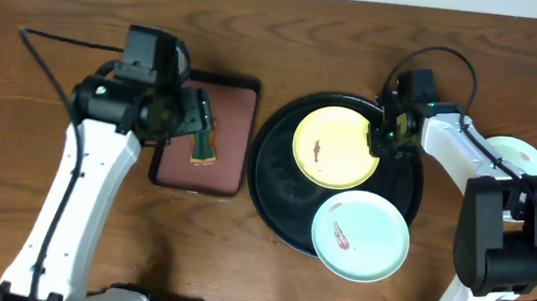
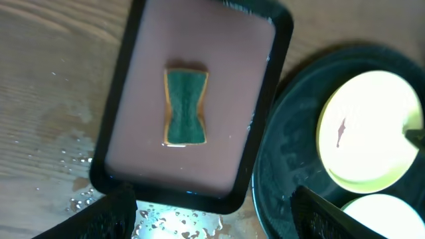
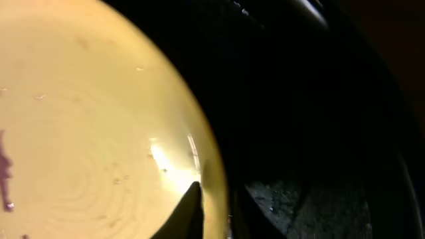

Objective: Clean dirty plates on tray and stack at the side
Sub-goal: 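Move the right gripper to the yellow plate and grip its rim, then lower the left gripper onto the sponge in the rectangular tray and grasp it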

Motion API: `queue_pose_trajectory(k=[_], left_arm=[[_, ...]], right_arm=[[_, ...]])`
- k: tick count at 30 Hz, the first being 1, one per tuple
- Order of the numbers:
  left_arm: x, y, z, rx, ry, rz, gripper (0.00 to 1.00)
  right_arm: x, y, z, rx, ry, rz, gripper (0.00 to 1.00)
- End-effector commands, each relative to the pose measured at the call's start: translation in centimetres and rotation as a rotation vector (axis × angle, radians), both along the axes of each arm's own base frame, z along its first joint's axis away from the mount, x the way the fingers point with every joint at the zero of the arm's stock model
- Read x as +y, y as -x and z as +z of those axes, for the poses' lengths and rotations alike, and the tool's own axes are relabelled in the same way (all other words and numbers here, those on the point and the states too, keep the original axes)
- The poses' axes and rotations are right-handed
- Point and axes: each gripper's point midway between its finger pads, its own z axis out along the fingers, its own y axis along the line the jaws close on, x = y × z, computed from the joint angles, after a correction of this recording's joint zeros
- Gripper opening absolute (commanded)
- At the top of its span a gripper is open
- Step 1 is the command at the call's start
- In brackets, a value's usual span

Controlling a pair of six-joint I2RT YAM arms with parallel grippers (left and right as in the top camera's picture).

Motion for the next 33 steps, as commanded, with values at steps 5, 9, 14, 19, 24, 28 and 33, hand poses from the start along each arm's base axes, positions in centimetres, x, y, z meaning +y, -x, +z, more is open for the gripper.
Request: queue_pose_trajectory(k=[5,9,14,19,24,28,33], left_arm=[[0.7,-0.9,-4.6,0.107,-0.187,-0.036,0.72],[1.1,-2.2,-7.9,0.167,-0.238,-0.028,0.72],[1.0,-3.0,-13.7,0.292,-0.264,-0.042,0.68],[0.4,-3.0,-17.8,0.377,-0.249,-0.056,0.47],[0.2,-3.8,-19.4,0.371,-0.245,-0.056,0.08],[-1.5,-4.4,-18.9,0.349,-0.158,-0.113,0.07],[-3.3,-5.0,-15.3,0.275,-0.060,-0.185,0.17]], right_arm=[[-0.6,0.3,-0.8,0.037,0.013,-0.112,0.01],[-0.7,0.5,-0.8,0.045,0.014,-0.119,0.01],[-0.7,0.5,-0.9,0.047,0.014,-0.120,0.01],[-0.7,0.7,-0.9,0.056,0.016,-0.119,0.01],[-0.7,0.8,-0.9,0.057,0.017,-0.119,0.01],[-0.8,0.8,-0.9,0.059,0.017,-0.119,0.01],[-0.8,1.1,-1.0,0.068,0.019,-0.119,0.01]])
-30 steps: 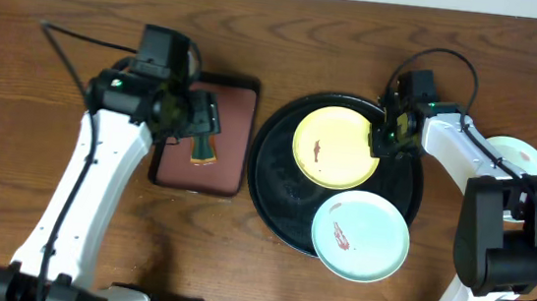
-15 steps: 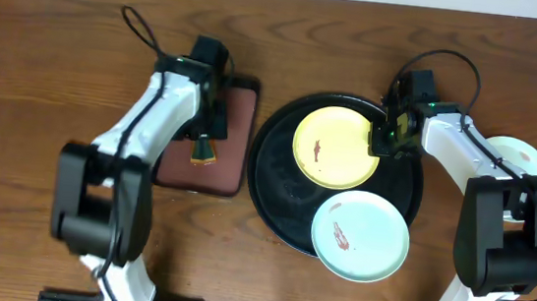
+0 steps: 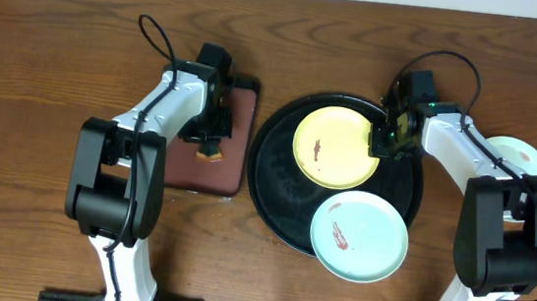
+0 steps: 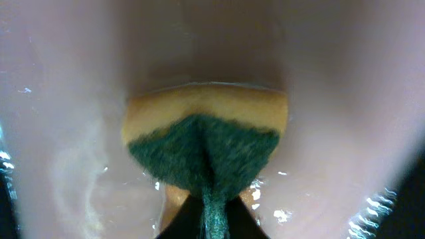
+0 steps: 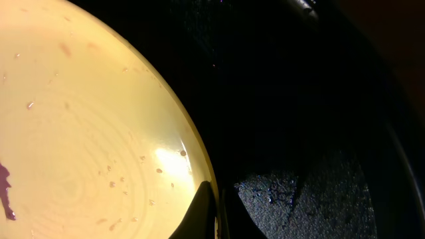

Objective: Clean dirty plates on tray and stack at the side
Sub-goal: 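Lower the left gripper onto the sponge in the rectangular tray and grasp it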

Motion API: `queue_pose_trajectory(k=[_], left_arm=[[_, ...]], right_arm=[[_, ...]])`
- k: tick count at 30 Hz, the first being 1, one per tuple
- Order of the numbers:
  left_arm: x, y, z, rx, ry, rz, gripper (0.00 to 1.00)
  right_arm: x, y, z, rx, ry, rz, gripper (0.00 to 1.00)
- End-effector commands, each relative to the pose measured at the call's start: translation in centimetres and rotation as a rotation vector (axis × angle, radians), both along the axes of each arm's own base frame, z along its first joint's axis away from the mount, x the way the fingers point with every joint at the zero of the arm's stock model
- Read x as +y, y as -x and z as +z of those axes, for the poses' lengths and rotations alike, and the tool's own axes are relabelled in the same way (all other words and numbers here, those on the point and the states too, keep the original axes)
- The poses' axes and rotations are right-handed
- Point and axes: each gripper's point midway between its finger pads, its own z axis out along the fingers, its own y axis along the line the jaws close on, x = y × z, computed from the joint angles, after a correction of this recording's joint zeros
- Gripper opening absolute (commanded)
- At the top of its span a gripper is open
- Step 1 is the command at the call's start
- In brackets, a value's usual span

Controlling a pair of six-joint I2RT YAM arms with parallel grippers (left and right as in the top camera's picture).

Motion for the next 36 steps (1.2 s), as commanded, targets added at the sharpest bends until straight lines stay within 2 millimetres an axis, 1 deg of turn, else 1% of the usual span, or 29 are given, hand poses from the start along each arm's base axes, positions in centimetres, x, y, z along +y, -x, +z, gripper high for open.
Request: queue_pose_trajectory(k=[1,2,3,4,6,7,15,18,19,21,22,23,25,26,28,29,30,31,33,36], left_arm=[[-1.9,-0.9,4.0,-0.083,0.108,-0.056,0.27],[-1.7,-1.0,4.6,-0.101,0.101,-0.056,0.36],[-1.5,-1.2,4.9,-0.113,0.086,-0.054,0.43],[-0.9,-1.4,5.1,-0.128,0.055,-0.051,0.45],[0.0,-1.7,4.9,-0.142,0.000,-0.045,0.47],[0.1,-1.8,4.6,-0.142,-0.007,-0.045,0.47],[0.2,-1.9,-0.1,-0.101,-0.013,-0.021,0.47],[0.3,-1.7,-0.9,-0.080,-0.016,-0.015,0.46],[0.3,-1.7,-1.0,-0.079,-0.017,-0.015,0.43],[-0.2,-1.7,-0.8,-0.083,0.011,-0.018,0.32],[-0.8,-1.8,-0.6,-0.083,0.044,-0.020,0.10],[-1.2,-1.9,-0.2,-0.083,0.071,-0.023,0.08],[-2.1,-2.1,0.8,-0.092,0.127,-0.031,0.07],[-2.3,-2.4,1.6,-0.102,0.149,-0.029,0.08],[-2.1,-2.8,3.2,-0.131,0.155,-0.017,0.07],[-1.9,-3.0,4.3,-0.149,0.159,-0.010,0.08],[-1.7,-3.1,4.8,-0.160,0.160,-0.007,0.17],[-1.4,-2.9,6.0,-0.178,0.160,-0.003,0.40],[-1.3,-2.3,6.7,-0.170,0.158,-0.001,0.48],[-1.2,-0.7,6.5,-0.104,0.150,0.030,0.49]], right_arm=[[-0.4,0.6,-0.7,0.030,0.021,-0.016,0.01],[-0.4,0.6,-0.7,0.030,0.021,-0.016,0.01],[-0.4,0.5,-0.7,0.029,0.021,-0.016,0.01],[-0.4,0.5,-0.7,0.029,0.021,-0.016,0.01],[-0.4,0.5,-0.7,0.029,0.021,-0.016,0.01],[-0.4,0.5,-0.7,0.029,0.021,-0.016,0.01],[-0.4,0.6,-0.8,0.033,0.021,-0.015,0.01],[-0.5,0.7,-0.8,0.036,0.022,-0.015,0.01],[-0.5,0.7,-0.8,0.036,0.022,-0.015,0.01],[-0.5,0.7,-0.8,0.036,0.022,-0.015,0.01],[-0.5,0.7,-0.8,0.035,0.022,-0.015,0.01],[-0.5,0.7,-0.8,0.035,0.022,-0.015,0.01],[-0.5,0.7,-0.8,0.036,0.022,-0.015,0.01],[-0.5,0.7,-0.8,0.036,0.022,-0.015,0.01],[-0.5,0.7,-0.8,0.037,0.022,-0.015,0.01],[-0.5,0.7,-0.8,0.037,0.022,-0.015,0.01],[-0.5,0.7,-0.8,0.037,0.022,-0.015,0.01],[-0.5,0.8,-0.8,0.039,0.022,-0.015,0.01],[-0.5,0.8,-0.8,0.040,0.022,-0.015,0.01],[-0.5,0.8,-0.8,0.041,0.022,-0.015,0.01]])
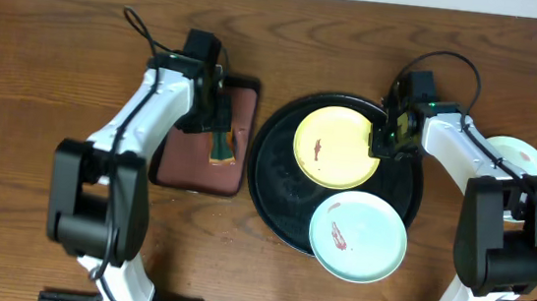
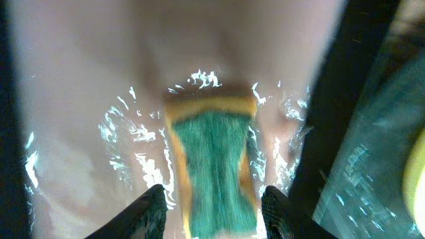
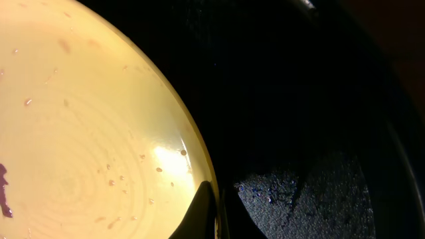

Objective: Clean dirty plates on tray and stack at the side
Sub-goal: 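Lower the left gripper onto the sponge in the rectangular tray and grasp it, then carry the sponge with the left gripper onto the yellow plate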

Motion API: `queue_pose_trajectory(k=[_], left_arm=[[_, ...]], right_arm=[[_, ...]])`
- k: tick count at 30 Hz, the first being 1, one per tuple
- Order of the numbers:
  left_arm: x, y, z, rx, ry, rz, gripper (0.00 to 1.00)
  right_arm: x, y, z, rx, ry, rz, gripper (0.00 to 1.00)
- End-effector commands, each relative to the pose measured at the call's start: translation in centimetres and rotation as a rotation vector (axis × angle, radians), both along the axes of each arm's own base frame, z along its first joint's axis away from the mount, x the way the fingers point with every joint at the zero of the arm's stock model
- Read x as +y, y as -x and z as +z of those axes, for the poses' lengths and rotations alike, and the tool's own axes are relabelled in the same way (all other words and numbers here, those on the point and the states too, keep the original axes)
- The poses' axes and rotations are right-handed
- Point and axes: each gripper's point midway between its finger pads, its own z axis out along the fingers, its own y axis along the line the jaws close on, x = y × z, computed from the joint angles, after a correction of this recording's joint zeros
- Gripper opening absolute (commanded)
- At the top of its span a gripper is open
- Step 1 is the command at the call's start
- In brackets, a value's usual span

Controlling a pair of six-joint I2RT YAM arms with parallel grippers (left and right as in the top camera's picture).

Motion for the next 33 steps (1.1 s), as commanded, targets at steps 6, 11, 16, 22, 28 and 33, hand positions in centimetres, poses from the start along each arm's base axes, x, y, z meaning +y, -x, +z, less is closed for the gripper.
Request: queue_pose_trajectory(k=[6,11,16,22,28,33], left_arm=[[-0.9,3.6,-1.0,0.126,0.006,0.104,0.49],[-1.7,4.7,-3.2,0.134,-0.013,0.150,0.41],[-0.5,4.9,-5.2,0.104,-0.079,0.232,0.35],[-0.3,5.1,-6.5,0.077,-0.086,0.182,0.19],[0.4,4.0,-4.1,0.049,-0.103,0.017,0.07],[0.8,2.6,-0.7,0.003,-0.093,0.023,0.35]], right_arm=[[-0.4,0.6,-0.7,0.032,0.021,-0.014,0.01],[-0.4,0.6,-0.7,0.032,0.021,-0.015,0.01],[-0.4,0.7,-0.8,0.034,0.021,-0.015,0.01],[-0.4,0.7,-0.8,0.036,0.019,-0.026,0.01],[-0.4,0.7,-0.8,0.039,0.017,-0.037,0.01],[-0.4,0.7,-0.8,0.038,0.017,-0.037,0.01]])
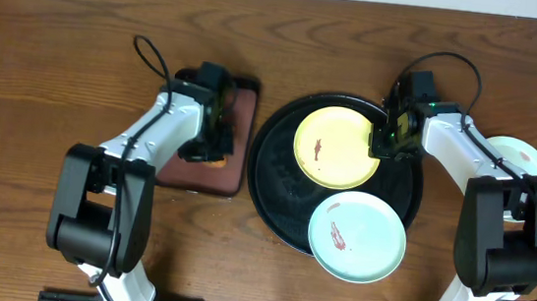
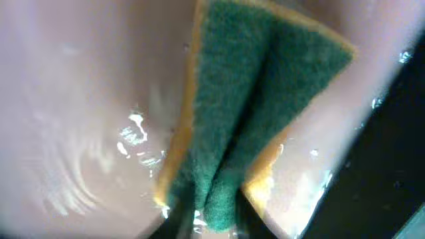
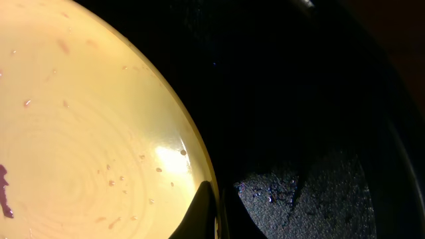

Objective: Clean dirty plates on tray and stack at the side
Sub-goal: 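Carry the sponge with the left gripper onto the yellow plate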

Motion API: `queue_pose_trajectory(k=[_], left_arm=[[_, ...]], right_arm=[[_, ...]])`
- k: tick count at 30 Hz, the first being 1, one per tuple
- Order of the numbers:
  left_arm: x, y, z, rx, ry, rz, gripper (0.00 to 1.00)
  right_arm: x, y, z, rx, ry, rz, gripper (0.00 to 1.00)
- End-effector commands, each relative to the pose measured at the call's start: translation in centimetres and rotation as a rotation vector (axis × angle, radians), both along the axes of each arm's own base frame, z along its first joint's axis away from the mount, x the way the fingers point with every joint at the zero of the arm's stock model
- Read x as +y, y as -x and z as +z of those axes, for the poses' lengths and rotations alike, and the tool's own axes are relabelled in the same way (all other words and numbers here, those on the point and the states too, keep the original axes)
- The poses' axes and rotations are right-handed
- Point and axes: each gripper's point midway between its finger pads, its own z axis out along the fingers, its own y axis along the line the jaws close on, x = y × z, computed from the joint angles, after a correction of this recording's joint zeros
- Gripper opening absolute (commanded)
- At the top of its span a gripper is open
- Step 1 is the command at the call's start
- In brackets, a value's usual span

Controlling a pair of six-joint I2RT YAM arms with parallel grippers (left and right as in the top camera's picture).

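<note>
A green and yellow sponge (image 2: 232,99) is folded between the fingers of my left gripper (image 2: 206,222), which is shut on it in the water of the brown tub (image 2: 80,99). Overhead, that gripper (image 1: 215,143) is low over the tub (image 1: 242,118). My right gripper (image 1: 385,140) is shut on the right rim of the yellow plate (image 1: 333,149), which has a red stain and lies on the round black tray (image 1: 270,185). Its fingertip (image 3: 202,206) rests on the plate (image 3: 86,133) at the rim. A light blue stained plate (image 1: 357,238) overhangs the tray's front edge.
A pale plate (image 1: 513,154) lies on the table at the far right, partly under the right arm. The tub's black rim (image 2: 392,166) runs close by the sponge. The wet black tray floor (image 3: 299,192) lies right of the yellow plate.
My left gripper was open with the sponge lying flat between its fingers in the water. Now it is shut on the sponge, which is folded. The right gripper and both plates have not moved.
The left gripper was open high above the tub, the sponge flat in it. Then it was down in the water, shut on the sponge, then open around it, and now shut on it again. The right gripper has held the yellow plate's rim throughout.
</note>
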Motion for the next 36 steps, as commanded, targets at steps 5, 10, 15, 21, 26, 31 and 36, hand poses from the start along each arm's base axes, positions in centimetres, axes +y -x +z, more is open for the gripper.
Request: queue_pose_trajectory(k=[5,10,15,21,26,31,36], left_arm=[[0.3,-2.5,3.4,-0.123,0.001,-0.029,0.48],[0.2,-2.7,1.7,-0.129,0.003,-0.030,0.46],[0.5,-1.5,-1.0,-0.066,-0.009,-0.031,0.34],[0.3,-0.6,-2.9,-0.001,-0.001,-0.040,0.22],[-0.9,-0.7,-2.4,-0.005,0.062,-0.107,0.08],[-1.1,-1.8,0.5,-0.040,0.068,-0.107,0.07],[-2.1,-3.9,5.6,-0.127,0.096,-0.094,0.07]], right_arm=[[-0.4,0.6,-0.7,0.030,0.019,-0.017,0.01],[-0.4,0.6,-0.7,0.030,0.019,-0.017,0.01],[-0.4,0.6,-0.7,0.030,0.019,-0.016,0.01],[-0.4,0.6,-0.7,0.030,0.019,-0.012,0.01],[-0.3,0.6,-0.7,0.030,0.016,-0.012,0.01],[-0.3,0.6,-0.7,0.030,0.016,-0.011,0.01],[0.9,0.7,-0.5,0.019,-0.043,0.086,0.01]])
